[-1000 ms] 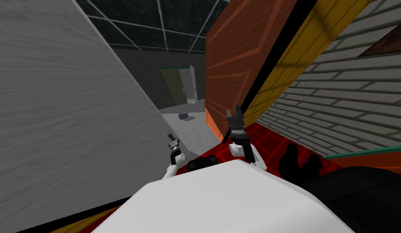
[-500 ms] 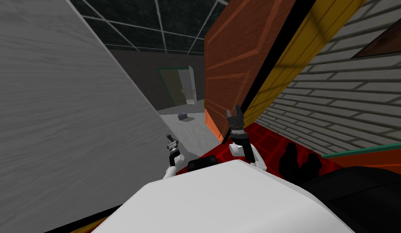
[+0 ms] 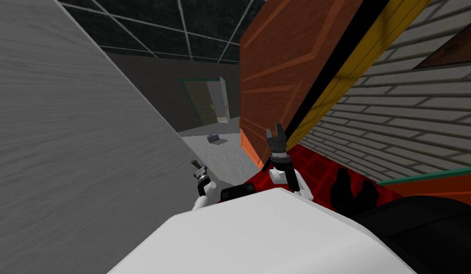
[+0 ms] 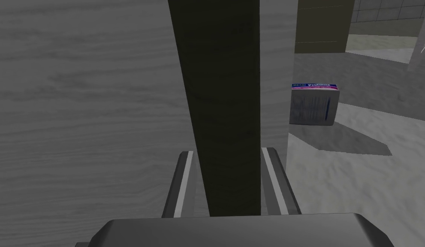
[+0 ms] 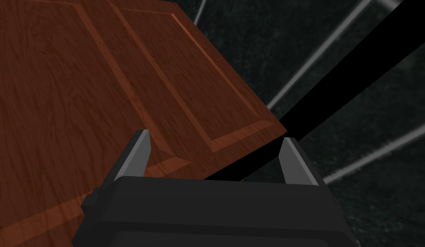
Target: Push the door open
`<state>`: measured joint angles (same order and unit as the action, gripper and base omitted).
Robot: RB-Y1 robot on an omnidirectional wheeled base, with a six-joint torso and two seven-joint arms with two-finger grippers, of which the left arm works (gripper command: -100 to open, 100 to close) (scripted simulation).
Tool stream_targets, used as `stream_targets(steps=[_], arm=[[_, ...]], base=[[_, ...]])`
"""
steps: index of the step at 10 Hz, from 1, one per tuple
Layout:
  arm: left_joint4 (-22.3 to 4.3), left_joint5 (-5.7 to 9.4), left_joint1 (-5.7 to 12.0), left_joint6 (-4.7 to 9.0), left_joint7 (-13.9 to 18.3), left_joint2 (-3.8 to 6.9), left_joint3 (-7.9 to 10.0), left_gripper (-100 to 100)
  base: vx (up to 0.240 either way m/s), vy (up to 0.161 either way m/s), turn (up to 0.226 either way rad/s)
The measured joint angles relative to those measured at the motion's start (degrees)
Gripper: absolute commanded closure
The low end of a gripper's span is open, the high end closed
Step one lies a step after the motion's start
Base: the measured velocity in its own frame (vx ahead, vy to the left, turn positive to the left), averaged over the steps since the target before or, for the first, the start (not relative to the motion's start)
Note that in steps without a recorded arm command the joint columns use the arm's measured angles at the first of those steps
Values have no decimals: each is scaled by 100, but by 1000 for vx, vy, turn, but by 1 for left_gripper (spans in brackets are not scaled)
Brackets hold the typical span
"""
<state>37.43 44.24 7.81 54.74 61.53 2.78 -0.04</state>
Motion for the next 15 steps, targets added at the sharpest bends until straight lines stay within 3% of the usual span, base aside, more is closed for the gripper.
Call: stream_targets(steps=[1,2,3,4,5,6,8,10,11,15], arm=[[-65,38,16,38,47,55,44,100],[70,60,-69,4,31,63,71,100],[13,109,-46,28,15,66,134,100],[400,161,-254,-106,-140,28,193,100],[319,209,-204,-90,-188,22,256,100],[564,274,-355,-151,-291,-10,332,100],[285,311,-224,36,-219,2,397,100],[606,434,-437,-34,-375,-53,545,100],[496,490,-397,37,-397,-63,627,100],[685,730,-545,165,-591,-181,962,100]], base=[[73,13,-7],[87,8,-60],[70,17,-46],[86,23,-54],[123,34,-68],[80,31,-20],[105,22,-48],[163,36,-57],[174,64,-58],[147,46,-50]])
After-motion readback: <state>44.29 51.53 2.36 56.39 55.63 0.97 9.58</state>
